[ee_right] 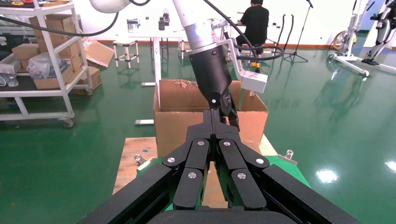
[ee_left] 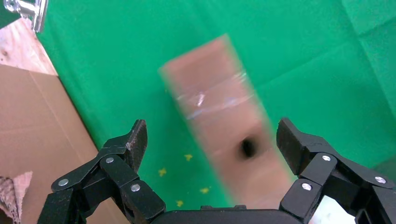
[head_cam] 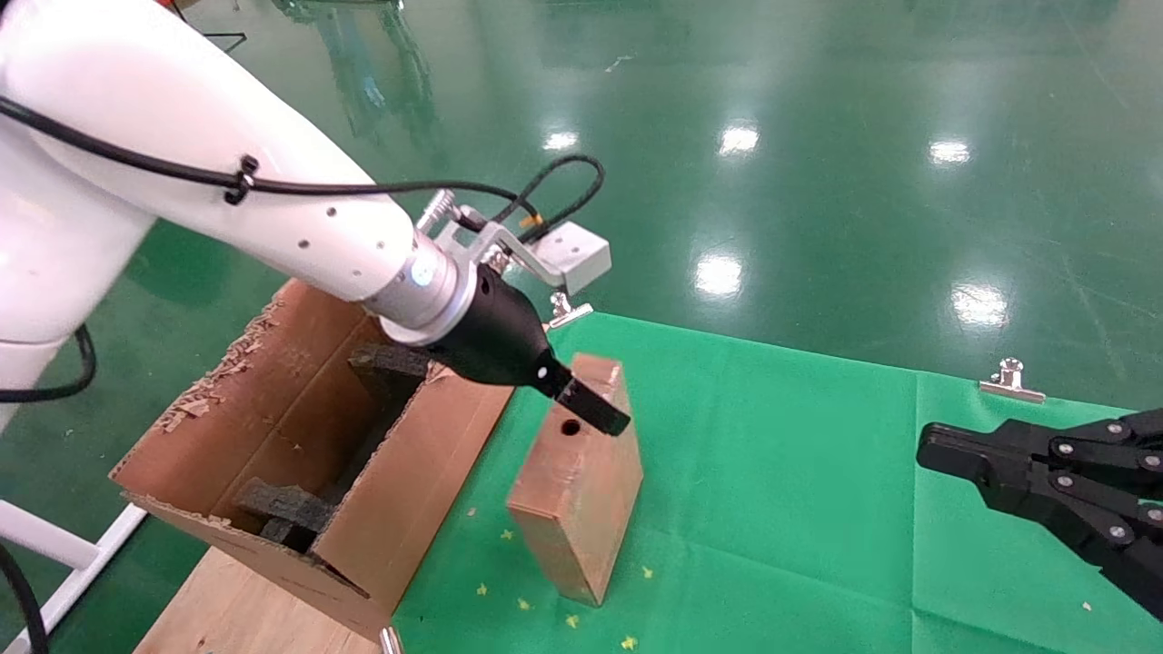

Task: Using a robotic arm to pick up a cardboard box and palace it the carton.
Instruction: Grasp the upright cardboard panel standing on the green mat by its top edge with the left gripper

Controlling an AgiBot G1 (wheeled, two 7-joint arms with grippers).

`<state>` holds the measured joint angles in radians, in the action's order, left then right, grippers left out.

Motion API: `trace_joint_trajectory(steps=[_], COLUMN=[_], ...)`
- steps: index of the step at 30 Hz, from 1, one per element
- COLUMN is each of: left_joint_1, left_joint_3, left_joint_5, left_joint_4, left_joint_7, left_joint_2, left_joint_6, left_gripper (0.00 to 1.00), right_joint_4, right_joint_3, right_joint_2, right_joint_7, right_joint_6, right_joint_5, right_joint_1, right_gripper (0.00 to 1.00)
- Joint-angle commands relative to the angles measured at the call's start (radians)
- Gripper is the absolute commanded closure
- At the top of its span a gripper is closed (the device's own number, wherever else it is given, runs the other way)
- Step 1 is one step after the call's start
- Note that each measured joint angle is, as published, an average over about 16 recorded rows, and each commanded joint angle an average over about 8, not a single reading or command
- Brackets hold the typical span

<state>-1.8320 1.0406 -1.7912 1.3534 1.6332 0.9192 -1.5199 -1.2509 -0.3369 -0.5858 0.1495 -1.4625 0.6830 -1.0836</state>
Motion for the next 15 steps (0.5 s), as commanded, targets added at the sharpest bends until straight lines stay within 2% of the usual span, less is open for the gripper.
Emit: trace_joint_trajectory(steps=[1, 15], left_joint_1=[-0.004, 0.019], left_joint_3=[0.002, 0.025], left_joint_5=[0.003, 0.035], left_joint_4=[0.000, 0.001], left_joint_7=[0.010, 0.025], left_joint_2=[0.001, -0.021], left_joint_6=[0.009, 0.023], left_gripper=[0.00, 0.00], right_joint_4=[0.000, 0.000], right_joint_3=[0.000, 0.000], right_joint_2=[0.000, 0.000], right_joint_7=[0.000, 0.000], right_joint_6=[0.000, 0.000], right_joint_5=[0.000, 0.000], right_joint_1=[0.000, 0.000], right_gripper=[1.00, 1.00])
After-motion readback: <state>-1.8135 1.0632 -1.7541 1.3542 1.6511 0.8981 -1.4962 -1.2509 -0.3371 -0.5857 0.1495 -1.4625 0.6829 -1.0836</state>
